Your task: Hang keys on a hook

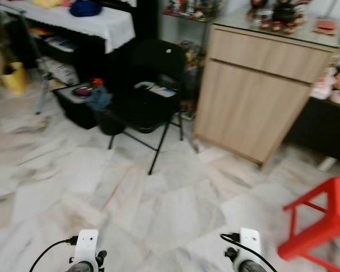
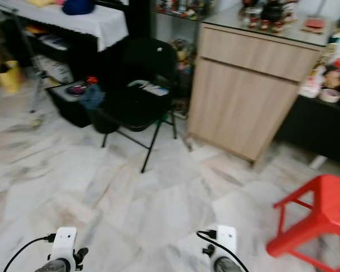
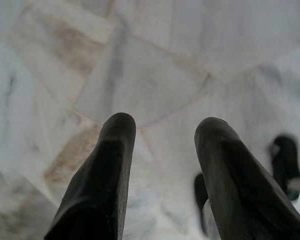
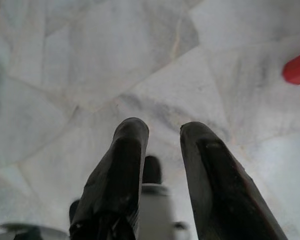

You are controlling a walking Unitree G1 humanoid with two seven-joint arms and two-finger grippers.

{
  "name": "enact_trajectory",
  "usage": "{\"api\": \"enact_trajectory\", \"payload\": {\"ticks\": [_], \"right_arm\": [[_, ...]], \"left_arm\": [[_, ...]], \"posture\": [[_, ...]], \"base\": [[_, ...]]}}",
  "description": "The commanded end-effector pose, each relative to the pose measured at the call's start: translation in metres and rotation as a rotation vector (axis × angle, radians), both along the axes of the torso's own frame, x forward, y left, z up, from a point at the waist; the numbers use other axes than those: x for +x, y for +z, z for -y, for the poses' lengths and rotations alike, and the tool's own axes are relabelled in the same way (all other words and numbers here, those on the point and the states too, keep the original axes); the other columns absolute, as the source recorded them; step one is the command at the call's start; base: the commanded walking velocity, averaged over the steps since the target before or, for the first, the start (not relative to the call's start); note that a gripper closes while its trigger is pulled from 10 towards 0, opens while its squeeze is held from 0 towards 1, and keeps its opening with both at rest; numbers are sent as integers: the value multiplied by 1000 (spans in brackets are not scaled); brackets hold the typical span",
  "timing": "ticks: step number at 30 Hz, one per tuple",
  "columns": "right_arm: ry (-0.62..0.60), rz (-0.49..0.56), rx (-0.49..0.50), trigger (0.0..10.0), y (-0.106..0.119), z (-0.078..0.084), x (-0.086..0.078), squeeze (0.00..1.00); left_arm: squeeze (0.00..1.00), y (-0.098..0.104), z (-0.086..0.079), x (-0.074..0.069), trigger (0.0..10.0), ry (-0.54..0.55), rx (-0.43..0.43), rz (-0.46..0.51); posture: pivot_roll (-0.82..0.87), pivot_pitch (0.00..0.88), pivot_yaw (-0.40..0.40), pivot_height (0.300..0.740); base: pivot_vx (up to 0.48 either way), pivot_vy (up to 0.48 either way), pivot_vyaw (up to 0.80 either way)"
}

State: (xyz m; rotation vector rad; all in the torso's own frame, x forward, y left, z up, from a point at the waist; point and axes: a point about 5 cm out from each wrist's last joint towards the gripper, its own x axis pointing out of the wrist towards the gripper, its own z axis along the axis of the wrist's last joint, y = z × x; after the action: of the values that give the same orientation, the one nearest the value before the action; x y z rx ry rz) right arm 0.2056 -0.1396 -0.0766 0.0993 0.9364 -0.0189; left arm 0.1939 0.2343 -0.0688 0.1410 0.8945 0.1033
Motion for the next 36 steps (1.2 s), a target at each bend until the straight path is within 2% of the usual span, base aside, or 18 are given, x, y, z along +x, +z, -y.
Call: {"api": "enact_trajectory", "payload": {"ticks": [1, 7, 8, 12, 13, 14, 15, 16, 23, 29, 36], "right_arm": [[34, 1, -39, 10000, 1, 8, 1, 0], [74, 19, -42, 10000, 4, 5, 7, 0], [77, 20, -45, 10000, 4, 4, 7, 0], [55, 20, -42, 10000, 4, 4, 7, 0], [-1, 22, -35, 10000, 4, 6, 7, 0], [-1, 22, -35, 10000, 4, 6, 7, 0], [-63, 19, -23, 10000, 3, 7, 6, 0], [-76, 18, -20, 10000, 3, 7, 6, 0], [-179, 5, 30, 10000, 1, 3, 3, 0], [-161, 1, 28, 10000, 1, 0, 1, 0], [-180, 1, 31, 10000, 2, -1, 4, 0]], "left_arm": [[0, 1, 6, 5, 10000, -36, -4, -3], [0, 1, 4, 5, 10000, -45, 52, -2], [0, 1, 7, 6, 10000, -49, 17, 2], [0, 3, 6, 8, 10000, -36, 7, 12], [0, 5, 4, 11, 10000, 34, -67, 43], [0, 5, 4, 11, 10000, 34, -67, 43], [0, 7, 3, 13, 10000, 65, -121, 68], [0, 7, 3, 13, 10000, 67, -131, 72], [0, 6, 3, 12, 10000, 56, -118, 64], [0, 5, 1, 9, 10000, -6, -64, 38], [0, 4, 2, 8, 10000, 3, -64, 36]], "posture": [[76, 0, -4, 733], [67, 0, -4, 733], [65, 0, -3, 733], [64, 0, 2, 733], [64, 0, 6, 733], [64, 0, 6, 733], [64, 0, 6, 733], [64, 0, 6, 733], [82, 0, 11, 733], [83, 0, 13, 733], [83, 0, 14, 733]], "base": [[0, 0, -706], [0, 0, -700], [0, 0, -706], [0, 0, -700], [0, 0, 0], [0, 0, 0], [0, 0, 0], [0, 0, 0], [0, 0, 0], [0, 0, 0], [0, -197, 0]]}}
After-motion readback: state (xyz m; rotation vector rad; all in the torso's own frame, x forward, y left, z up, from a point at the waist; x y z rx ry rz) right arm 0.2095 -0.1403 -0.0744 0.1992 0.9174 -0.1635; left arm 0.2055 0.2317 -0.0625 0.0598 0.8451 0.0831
